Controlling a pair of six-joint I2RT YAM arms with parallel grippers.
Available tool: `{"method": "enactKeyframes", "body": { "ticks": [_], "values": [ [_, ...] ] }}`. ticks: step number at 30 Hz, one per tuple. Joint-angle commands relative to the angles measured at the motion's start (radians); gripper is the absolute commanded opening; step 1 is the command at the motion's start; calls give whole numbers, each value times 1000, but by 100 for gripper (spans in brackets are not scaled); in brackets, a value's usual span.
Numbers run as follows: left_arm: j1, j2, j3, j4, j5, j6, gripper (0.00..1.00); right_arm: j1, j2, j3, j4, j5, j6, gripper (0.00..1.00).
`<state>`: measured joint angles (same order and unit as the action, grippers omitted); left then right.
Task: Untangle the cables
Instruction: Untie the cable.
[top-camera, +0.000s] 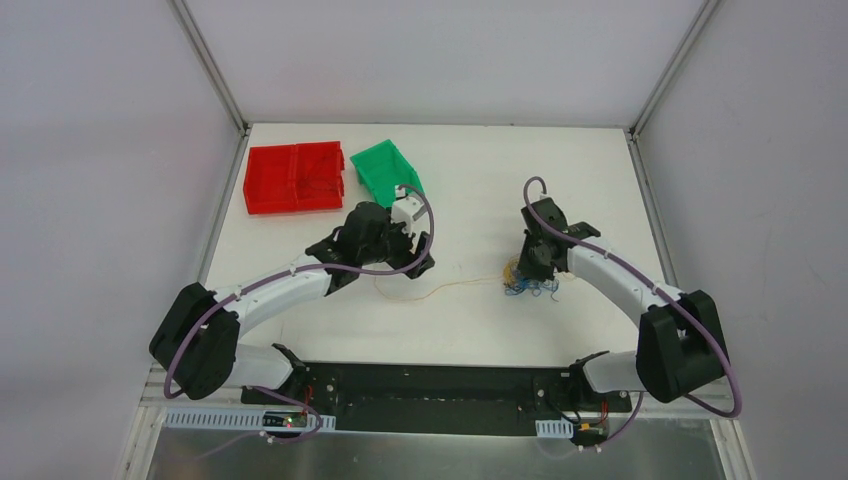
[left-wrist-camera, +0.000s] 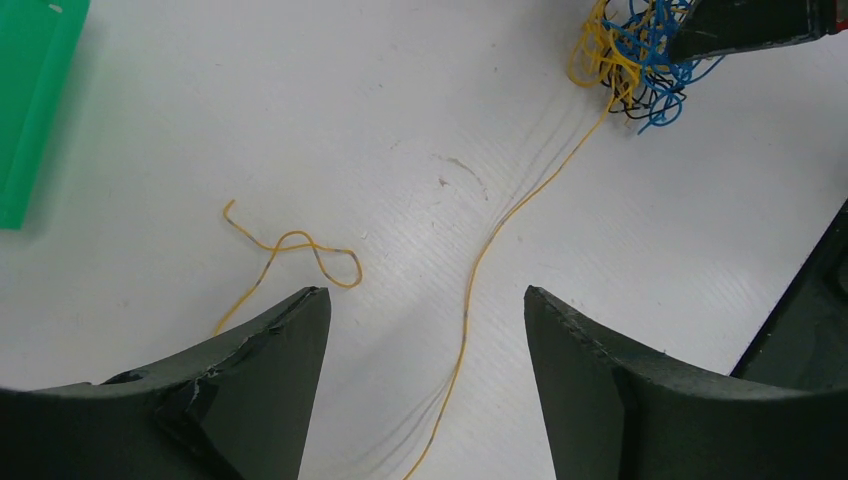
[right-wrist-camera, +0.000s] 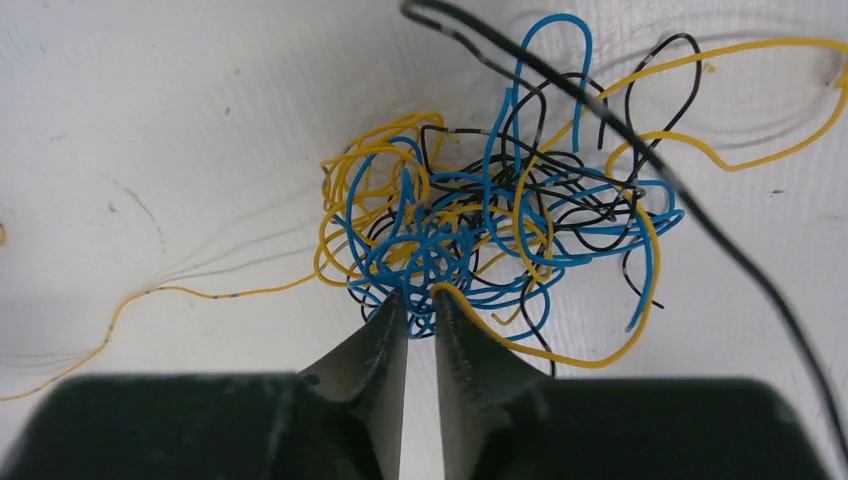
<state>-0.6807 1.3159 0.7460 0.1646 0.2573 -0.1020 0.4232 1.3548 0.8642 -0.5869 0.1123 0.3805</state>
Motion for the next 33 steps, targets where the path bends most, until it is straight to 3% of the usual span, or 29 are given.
{"method": "enactKeyframes", "body": {
  "ticks": [1,5,11,18,33],
  "values": [
    [-5,-22,12,54,68,39,72,3,2,12,26,23,-9,9],
    [-16,-16,-6,78,92,72,72,4,-51,12,20,-26,-17,0],
    [-29,11,5,125,126,126,72,4,-123,41,-26,-119,-48,0],
    [-34,53,-23,314,214,149,70,4,-200,74,-75,-170,-60,0],
    [-66,219,71,381,303,204,69,4,-253,117,-121,-185,-66,0]
  ]
}}
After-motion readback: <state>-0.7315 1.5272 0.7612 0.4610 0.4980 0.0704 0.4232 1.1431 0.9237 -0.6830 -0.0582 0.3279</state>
